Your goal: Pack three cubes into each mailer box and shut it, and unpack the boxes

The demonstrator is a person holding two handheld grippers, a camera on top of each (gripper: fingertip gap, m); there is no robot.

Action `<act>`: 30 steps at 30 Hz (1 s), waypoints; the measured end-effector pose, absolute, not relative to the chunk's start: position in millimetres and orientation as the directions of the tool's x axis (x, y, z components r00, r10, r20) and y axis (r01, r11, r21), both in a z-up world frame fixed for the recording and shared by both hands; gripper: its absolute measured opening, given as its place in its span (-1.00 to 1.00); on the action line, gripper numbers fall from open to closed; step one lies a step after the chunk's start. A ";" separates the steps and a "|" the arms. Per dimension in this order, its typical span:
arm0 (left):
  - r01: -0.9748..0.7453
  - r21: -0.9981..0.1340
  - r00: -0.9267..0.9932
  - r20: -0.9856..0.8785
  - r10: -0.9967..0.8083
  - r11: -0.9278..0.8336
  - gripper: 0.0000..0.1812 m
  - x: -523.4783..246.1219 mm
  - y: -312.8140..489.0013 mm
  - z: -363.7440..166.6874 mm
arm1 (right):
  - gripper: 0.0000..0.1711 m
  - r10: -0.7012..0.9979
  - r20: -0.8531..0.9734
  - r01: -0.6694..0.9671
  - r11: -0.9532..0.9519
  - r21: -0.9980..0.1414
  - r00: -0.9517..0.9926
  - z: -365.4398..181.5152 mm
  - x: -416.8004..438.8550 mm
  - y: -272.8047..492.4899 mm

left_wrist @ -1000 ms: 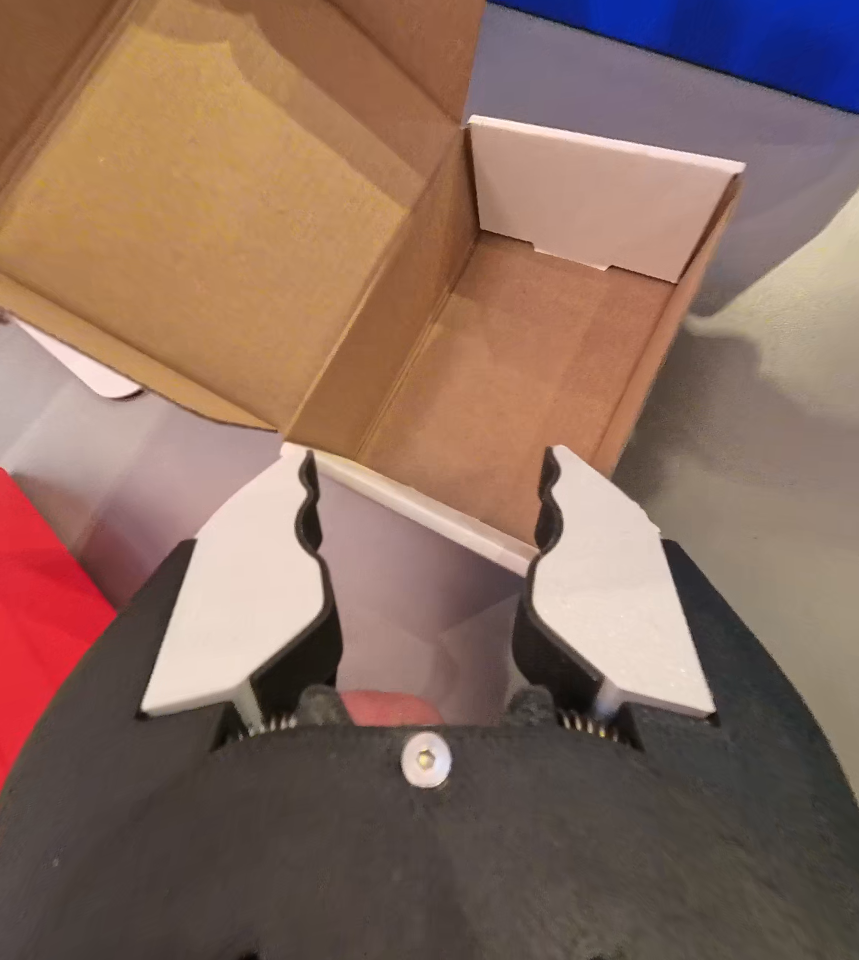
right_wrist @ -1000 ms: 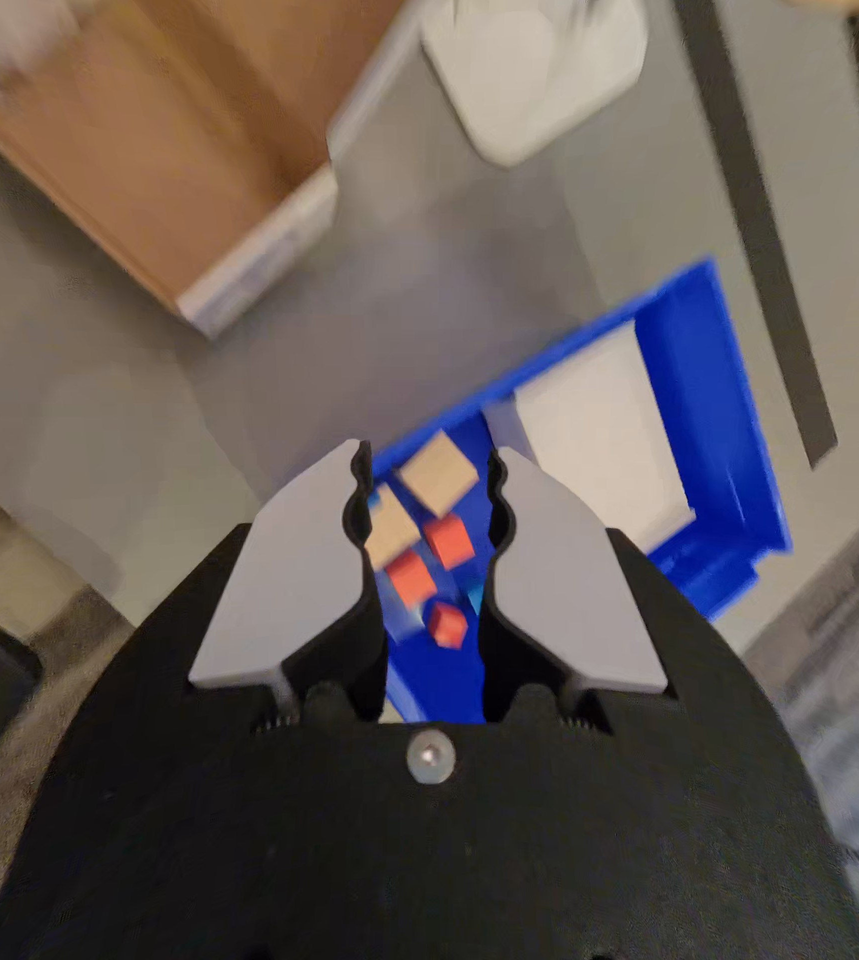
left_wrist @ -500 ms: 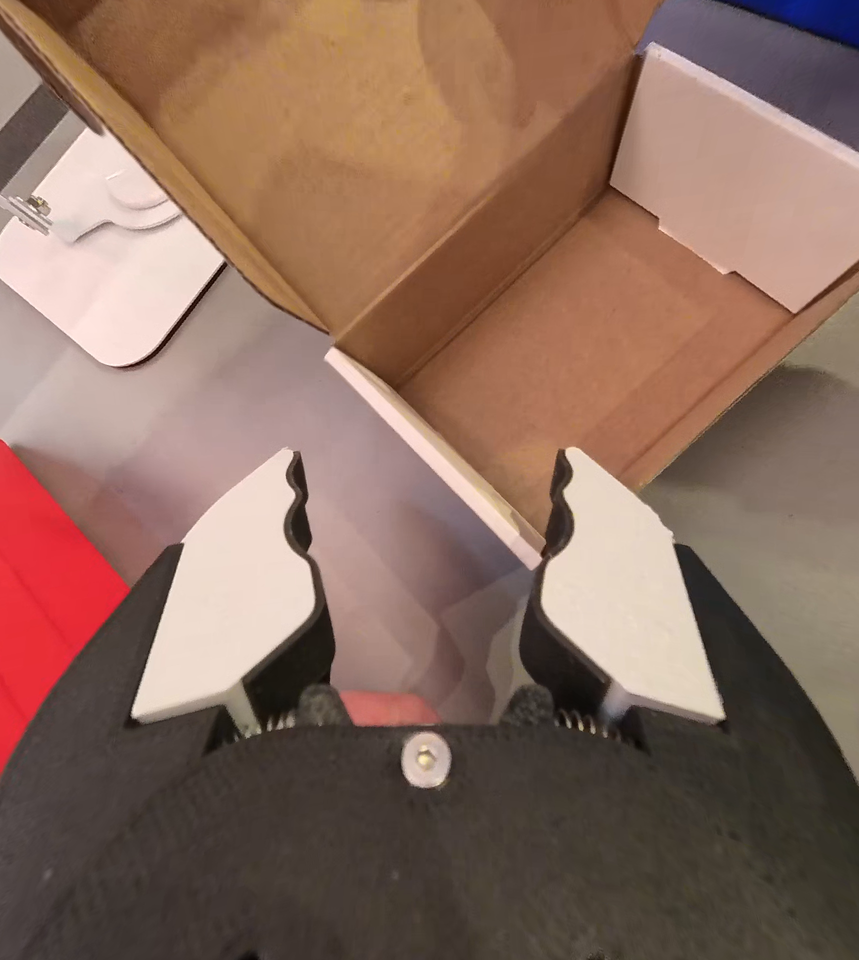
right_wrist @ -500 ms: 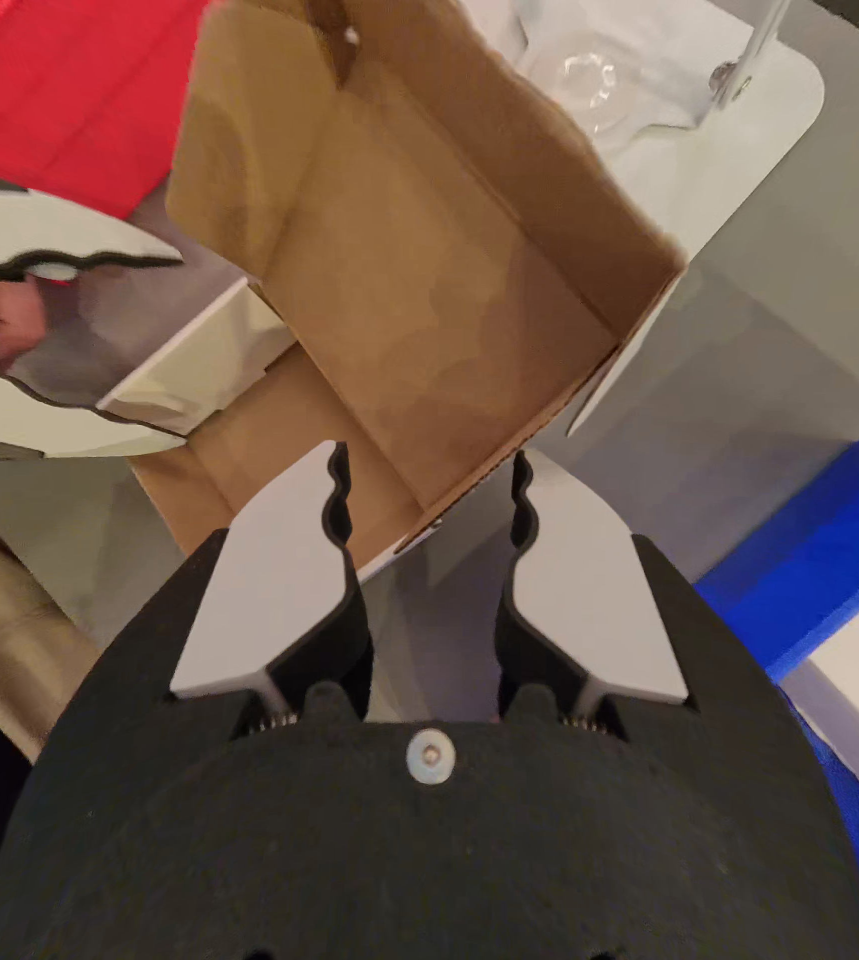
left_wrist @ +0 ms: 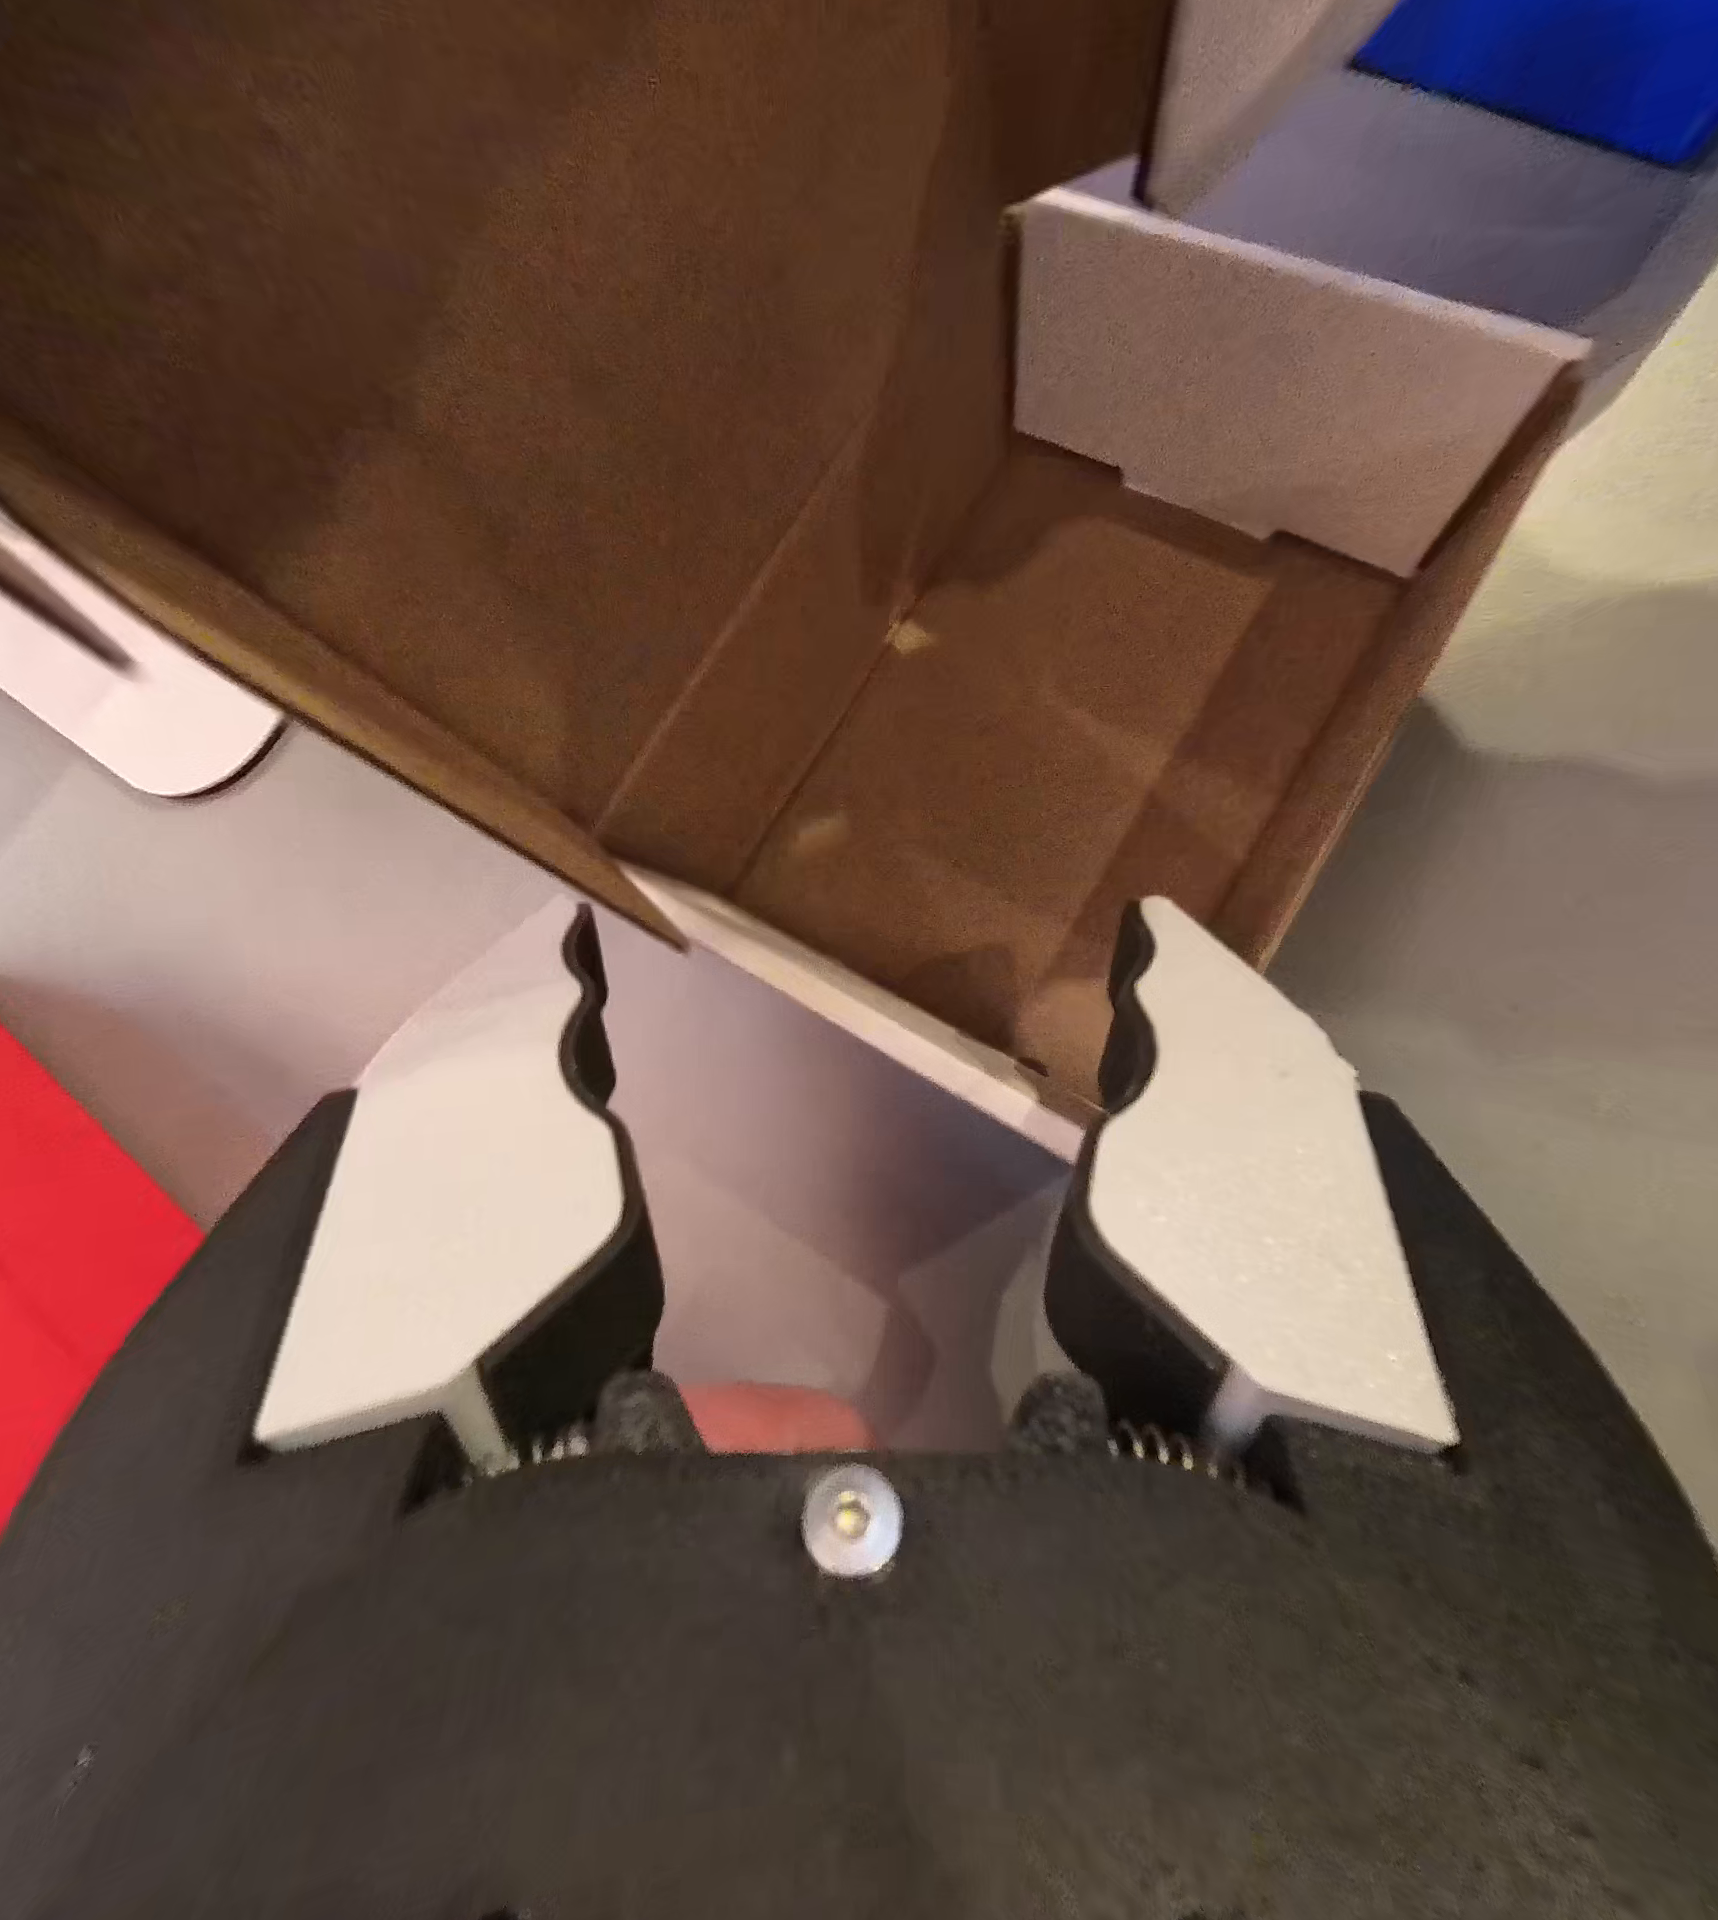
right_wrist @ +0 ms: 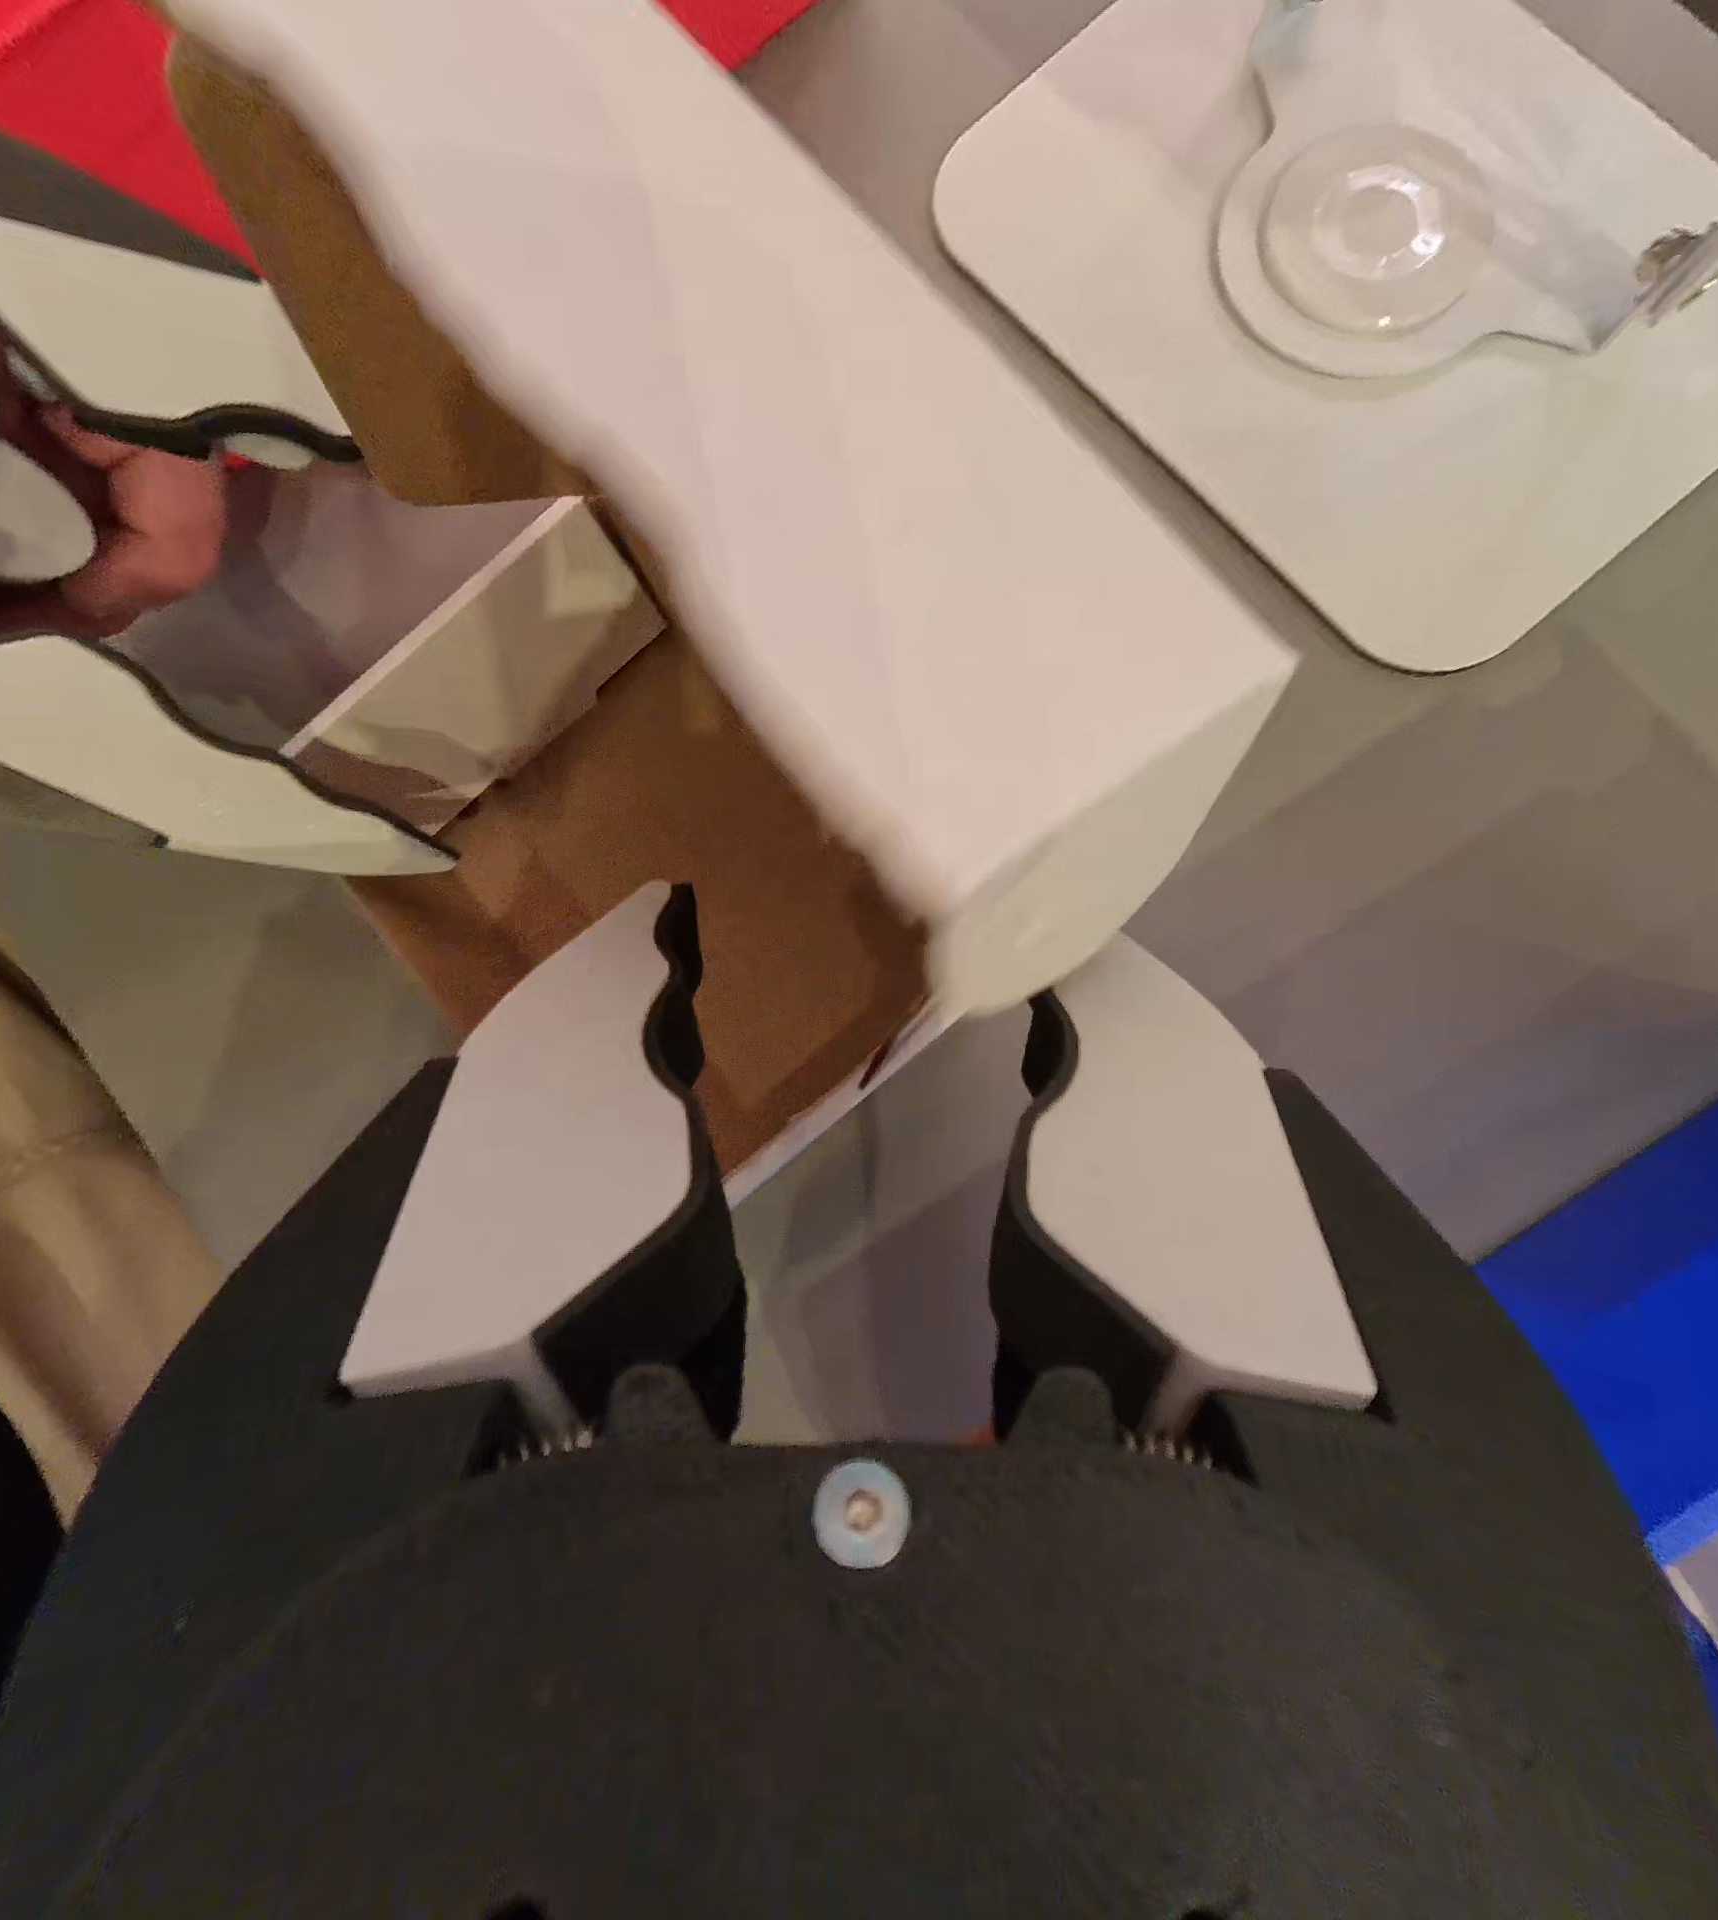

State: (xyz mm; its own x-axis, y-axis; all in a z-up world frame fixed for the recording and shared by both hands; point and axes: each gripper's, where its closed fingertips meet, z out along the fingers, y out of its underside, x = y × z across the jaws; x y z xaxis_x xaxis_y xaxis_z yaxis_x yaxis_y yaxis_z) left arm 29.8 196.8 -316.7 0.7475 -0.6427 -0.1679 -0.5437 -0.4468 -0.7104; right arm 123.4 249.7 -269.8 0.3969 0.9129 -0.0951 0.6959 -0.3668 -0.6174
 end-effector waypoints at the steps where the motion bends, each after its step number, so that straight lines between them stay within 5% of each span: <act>1: -0.542 -0.715 0.743 -0.163 -0.649 -0.442 0.02 31.7 196.7 -316.7 | -0.28 0.917 -0.108 0.701 -0.367 -0.612 0.385 -270.5 122.9 245.0; 5: -0.547 -0.722 0.734 -0.170 -0.658 -0.424 0.02 33.1 197.0 -315.8 | -0.09 0.931 -0.113 0.731 -0.344 -0.589 0.347 -276.0 122.7 231.3; 14: -0.587 -0.716 0.704 -0.220 -0.675 -0.378 0.00 35.6 197.1 -312.8 | -0.07 0.892 -0.249 0.653 -0.447 -0.611 0.378 -268.7 120.0 230.7; 30: -0.614 -0.699 0.696 -0.259 -0.670 -0.367 -0.08 34.7 198.6 -311.4 | 0.16 0.903 -0.252 0.743 -0.429 -0.513 0.347 -285.5 129.0 201.7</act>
